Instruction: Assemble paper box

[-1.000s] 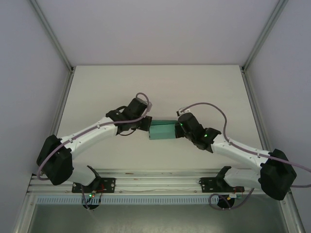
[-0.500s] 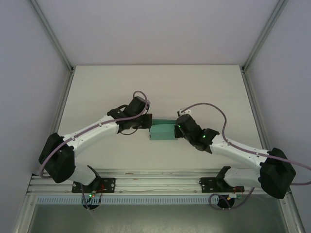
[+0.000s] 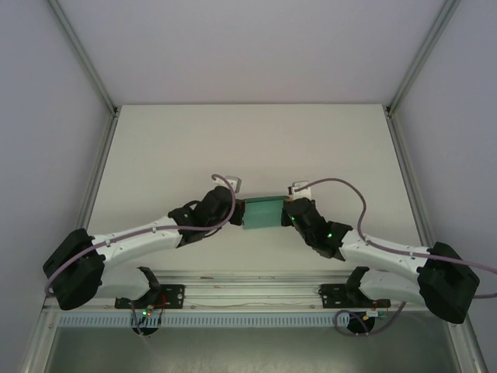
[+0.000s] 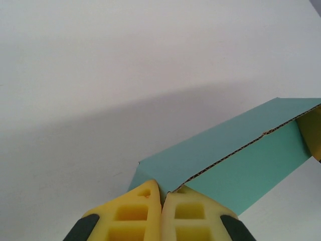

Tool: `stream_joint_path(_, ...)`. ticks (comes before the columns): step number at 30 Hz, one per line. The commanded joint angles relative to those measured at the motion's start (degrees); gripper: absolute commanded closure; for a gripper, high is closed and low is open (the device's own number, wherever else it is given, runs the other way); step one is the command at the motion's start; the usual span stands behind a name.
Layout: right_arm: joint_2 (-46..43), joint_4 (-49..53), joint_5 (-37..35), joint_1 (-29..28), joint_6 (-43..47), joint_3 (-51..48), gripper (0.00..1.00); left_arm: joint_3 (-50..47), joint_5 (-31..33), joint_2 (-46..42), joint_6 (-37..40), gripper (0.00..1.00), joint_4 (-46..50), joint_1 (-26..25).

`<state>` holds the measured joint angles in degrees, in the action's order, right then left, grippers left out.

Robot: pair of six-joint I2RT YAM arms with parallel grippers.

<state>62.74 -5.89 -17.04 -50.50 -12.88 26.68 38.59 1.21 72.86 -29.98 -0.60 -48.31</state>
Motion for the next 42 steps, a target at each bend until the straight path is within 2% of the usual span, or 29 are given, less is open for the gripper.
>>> stream_joint_path(1,-0.5,-0.2,0.7,-0.6,-0.4,-3.2,1.00,-5.6,-0.4,2.8,1.2,1.00,2.1,-3.3)
stream_joint_path(9,-0.8,0.3,1.1,-0.6,-1.1,-3.8,1.00,-4.4,1.1,9.0,0.3,1.00,2.2,-5.6)
stream_joint_path(15,-1.4,2.3,0.8,-0.6,-1.8,-3.4,0.99,-6.1,2.0,7.1,-0.2,1.00,3.7,-5.7)
stream_joint_path(19,-2.6,2.6,1.1,-0.6,-2.9,-3.2,0.87,-7.7,2.8,5.6,-0.5,1.00,3.2,-5.7)
stream_joint_path(24,-4.9,7.8,3.9,-0.6,-3.3,0.0,0.61,-7.1,4.1,6.0,-0.5,1.00,3.0,-5.7)
stream_joint_path(30,-7.7,13.5,3.2,-0.4,-5.0,4.1,0.39,-6.9,5.0,6.2,-0.7,1.00,2.2,-5.8)
stream_joint_path(36,-9.0,14.4,0.3,0.5,-8.2,7.5,0.33,-7.0,5.3,5.7,-0.7,1.00,1.4,-6.2)
stream_joint_path(42,-8.8,17.6,-0.8,4.1,-9.5,9.9,0.34,-7.1,5.5,5.8,-0.5,1.00,0.6,-6.5)
